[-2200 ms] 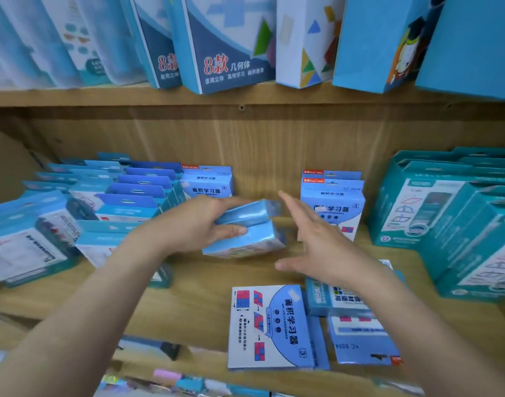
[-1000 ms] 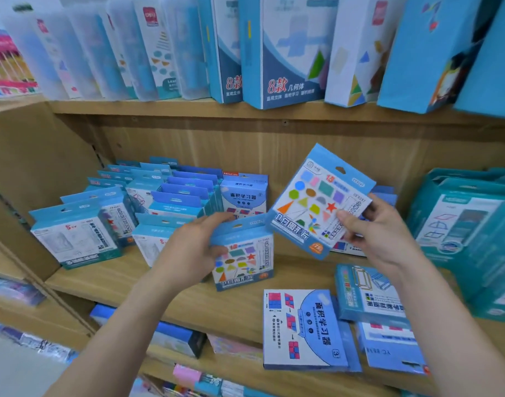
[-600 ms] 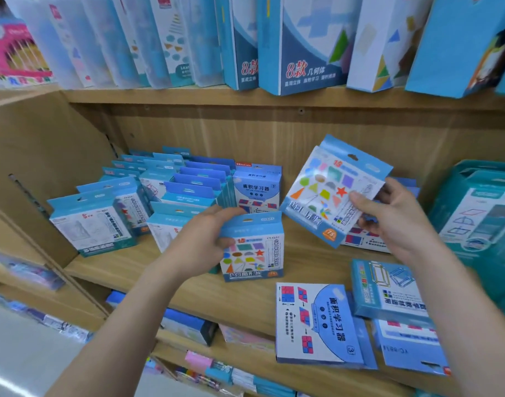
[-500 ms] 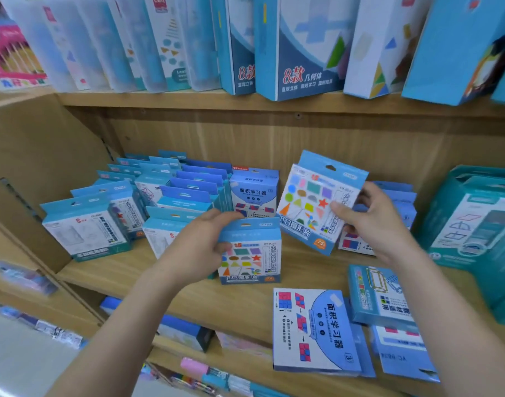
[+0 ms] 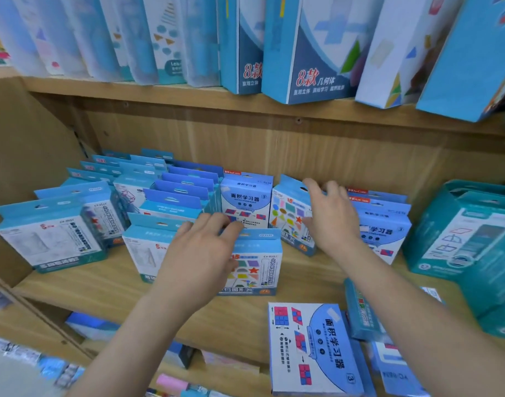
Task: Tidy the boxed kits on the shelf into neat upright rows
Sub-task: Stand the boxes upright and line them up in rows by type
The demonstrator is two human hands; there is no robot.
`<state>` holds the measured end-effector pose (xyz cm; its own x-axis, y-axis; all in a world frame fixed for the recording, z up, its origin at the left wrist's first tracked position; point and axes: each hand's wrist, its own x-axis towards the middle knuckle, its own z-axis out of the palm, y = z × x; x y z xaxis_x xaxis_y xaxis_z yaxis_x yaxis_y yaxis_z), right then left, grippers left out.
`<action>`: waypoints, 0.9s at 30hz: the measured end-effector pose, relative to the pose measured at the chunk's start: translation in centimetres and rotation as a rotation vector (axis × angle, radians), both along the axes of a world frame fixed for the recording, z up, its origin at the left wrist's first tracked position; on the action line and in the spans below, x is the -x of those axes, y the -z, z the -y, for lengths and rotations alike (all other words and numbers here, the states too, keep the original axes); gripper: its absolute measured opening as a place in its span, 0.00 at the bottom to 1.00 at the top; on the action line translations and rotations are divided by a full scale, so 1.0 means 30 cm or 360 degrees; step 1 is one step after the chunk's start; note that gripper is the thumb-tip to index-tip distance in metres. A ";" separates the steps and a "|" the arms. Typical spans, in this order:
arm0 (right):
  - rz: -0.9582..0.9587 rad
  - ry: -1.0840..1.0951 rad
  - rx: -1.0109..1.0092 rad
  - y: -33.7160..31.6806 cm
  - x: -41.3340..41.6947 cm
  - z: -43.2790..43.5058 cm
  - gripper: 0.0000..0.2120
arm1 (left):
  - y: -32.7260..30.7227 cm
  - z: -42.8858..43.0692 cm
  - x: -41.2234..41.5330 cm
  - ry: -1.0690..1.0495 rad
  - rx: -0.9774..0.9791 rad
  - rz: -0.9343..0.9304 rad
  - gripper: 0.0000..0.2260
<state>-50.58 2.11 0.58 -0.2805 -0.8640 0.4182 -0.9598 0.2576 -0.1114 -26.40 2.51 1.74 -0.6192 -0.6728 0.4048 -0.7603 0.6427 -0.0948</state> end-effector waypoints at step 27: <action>-0.0094 -0.0081 -0.0214 -0.060 0.067 -0.090 0.28 | 0.158 0.165 0.381 0.0065 -0.0320 -0.0848 0.34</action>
